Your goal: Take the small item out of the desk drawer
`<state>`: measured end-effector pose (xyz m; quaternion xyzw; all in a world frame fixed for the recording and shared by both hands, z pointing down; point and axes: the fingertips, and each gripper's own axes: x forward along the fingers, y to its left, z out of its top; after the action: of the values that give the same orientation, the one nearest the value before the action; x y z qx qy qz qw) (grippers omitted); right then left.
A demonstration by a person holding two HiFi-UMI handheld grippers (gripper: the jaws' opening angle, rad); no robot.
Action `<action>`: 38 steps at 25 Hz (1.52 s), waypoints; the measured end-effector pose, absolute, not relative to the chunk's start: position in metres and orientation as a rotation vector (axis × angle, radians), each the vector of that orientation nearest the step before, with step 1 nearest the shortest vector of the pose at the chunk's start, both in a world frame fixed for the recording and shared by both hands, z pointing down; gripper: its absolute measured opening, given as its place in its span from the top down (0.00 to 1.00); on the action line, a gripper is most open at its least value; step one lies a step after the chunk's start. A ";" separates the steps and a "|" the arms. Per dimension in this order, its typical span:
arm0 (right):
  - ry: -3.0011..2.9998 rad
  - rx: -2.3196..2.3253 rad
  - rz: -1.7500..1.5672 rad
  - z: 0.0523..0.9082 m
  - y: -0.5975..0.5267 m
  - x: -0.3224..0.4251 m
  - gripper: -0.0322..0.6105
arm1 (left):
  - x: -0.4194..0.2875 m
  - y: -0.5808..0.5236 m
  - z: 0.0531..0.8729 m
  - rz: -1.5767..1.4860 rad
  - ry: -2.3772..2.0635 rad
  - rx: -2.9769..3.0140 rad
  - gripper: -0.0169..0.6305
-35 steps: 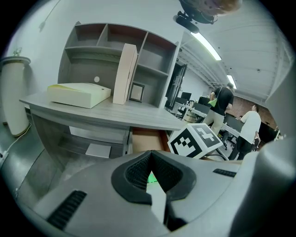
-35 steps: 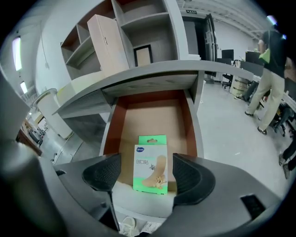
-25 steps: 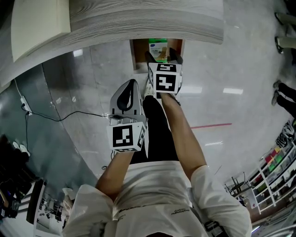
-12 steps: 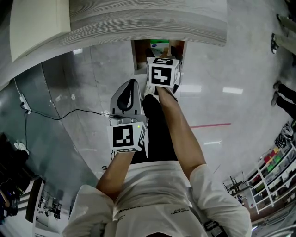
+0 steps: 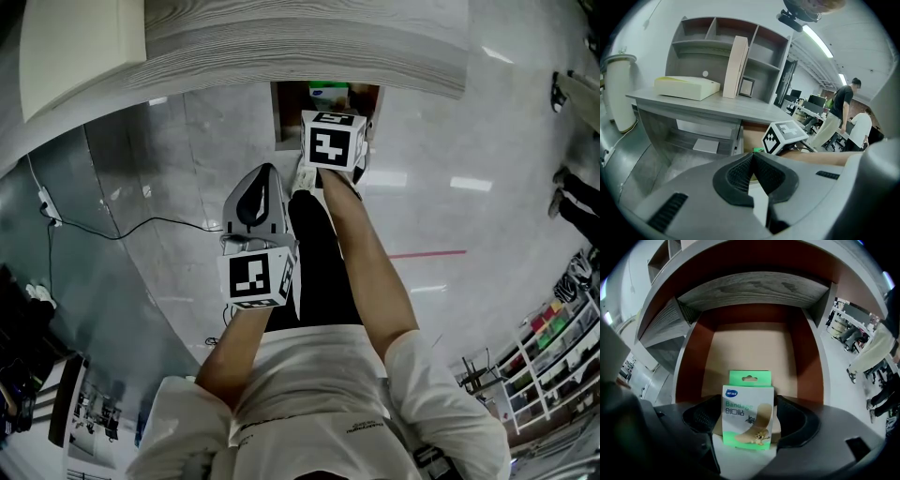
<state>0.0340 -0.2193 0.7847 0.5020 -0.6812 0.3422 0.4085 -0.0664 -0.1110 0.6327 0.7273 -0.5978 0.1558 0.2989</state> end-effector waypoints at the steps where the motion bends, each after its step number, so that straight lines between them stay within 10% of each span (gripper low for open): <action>1: -1.716 1.266 0.862 0.785 -0.220 0.034 0.39 | -0.066 -0.111 0.633 0.413 -1.587 1.931 0.95; 38: -1.886 1.369 0.762 0.694 -0.195 0.040 0.41 | -0.068 -0.077 0.562 0.366 -1.590 2.083 0.95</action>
<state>0.0400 -0.1949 0.6940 0.5255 -0.7238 0.2927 0.3381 -0.0684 -0.0767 0.5617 0.7630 -0.5827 0.1342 0.2454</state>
